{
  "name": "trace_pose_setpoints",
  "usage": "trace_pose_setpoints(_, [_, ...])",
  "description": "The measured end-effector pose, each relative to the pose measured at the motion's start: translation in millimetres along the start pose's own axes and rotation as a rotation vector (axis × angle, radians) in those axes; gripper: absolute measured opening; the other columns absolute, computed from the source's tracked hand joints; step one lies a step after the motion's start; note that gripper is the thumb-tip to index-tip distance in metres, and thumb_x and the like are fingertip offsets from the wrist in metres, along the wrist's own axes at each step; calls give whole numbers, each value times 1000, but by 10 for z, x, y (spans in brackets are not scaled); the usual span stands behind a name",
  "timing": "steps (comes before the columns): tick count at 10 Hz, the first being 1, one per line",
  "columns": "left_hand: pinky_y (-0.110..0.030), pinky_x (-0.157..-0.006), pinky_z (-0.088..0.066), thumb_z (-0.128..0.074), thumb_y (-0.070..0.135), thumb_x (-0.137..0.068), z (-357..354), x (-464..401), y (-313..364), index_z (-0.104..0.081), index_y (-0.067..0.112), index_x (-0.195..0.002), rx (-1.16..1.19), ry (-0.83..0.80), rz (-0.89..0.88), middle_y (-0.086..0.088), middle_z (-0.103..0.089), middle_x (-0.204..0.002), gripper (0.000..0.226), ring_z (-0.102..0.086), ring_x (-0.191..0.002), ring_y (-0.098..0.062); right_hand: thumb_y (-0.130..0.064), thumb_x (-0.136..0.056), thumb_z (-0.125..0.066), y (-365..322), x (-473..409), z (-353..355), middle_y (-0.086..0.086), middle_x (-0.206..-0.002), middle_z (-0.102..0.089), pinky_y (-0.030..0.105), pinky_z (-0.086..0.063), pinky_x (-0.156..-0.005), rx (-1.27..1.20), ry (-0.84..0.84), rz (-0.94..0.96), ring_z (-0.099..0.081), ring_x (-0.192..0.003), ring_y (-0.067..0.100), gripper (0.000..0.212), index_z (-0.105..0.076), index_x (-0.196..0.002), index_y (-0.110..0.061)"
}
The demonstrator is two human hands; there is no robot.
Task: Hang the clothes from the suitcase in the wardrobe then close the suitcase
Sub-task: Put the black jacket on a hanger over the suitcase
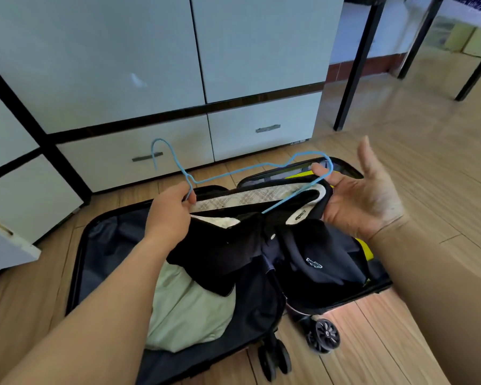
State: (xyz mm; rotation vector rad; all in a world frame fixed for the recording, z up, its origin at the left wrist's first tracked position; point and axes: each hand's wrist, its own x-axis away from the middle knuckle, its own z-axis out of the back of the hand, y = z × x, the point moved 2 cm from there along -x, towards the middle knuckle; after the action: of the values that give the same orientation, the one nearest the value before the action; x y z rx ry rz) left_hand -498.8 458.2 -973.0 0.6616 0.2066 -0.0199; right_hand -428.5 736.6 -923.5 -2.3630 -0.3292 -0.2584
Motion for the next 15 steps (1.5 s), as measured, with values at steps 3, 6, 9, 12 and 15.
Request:
trace_pose_setpoints(3, [-35,-75,-45,-48,-2,-88,-45,-29,-157,-57,22,-70,89,-18,113,-2,-64,-97,30,-57,-87,-22,-32,-30,-96,64,-55,-121,19,-98,-72,47,-57,-65,236,-163,-63,-71,-87,34,51,-75,-69,-7])
trace_pose_setpoints(6, [-32,-82,-44,-46,-4,-84,132,-39,-77,-63,12,-76,729,-184,312,-11,-67,-102,25,-59,-92,-21,13,-71,-67,128,-144,72,9,-71,-64,33,-54,-65,1037,217,-217,-61,-63,21,24,-68,-72,-11])
trace_pose_setpoints(9, [-28,-95,-46,-54,11,-94,-7,135,527,-60,22,-104,569,-538,10,1,-72,-99,16,-64,-101,-10,-3,-90,-56,265,-257,-87,10,-77,-67,29,-58,-62,180,253,13,-65,-62,17,7,-63,-89,-5])
trace_pose_setpoints(12, [-16,-78,-50,-41,3,-92,176,-13,993,-62,10,-82,272,71,-228,5,-67,-83,24,-66,-81,-9,3,-75,-64,298,-177,9,7,-91,-70,33,-56,-80,340,178,120,-69,-77,16,24,-71,-94,-10])
trace_pose_setpoints(15, [-28,-71,-55,-38,-2,-93,426,-216,1575,-60,-10,-92,494,-48,-273,-19,-67,-89,23,-66,-71,-16,-30,-76,-77,-296,-222,-236,-2,-119,-61,29,-39,-93,1784,233,482,-53,-115,20,57,-55,-129,-26])
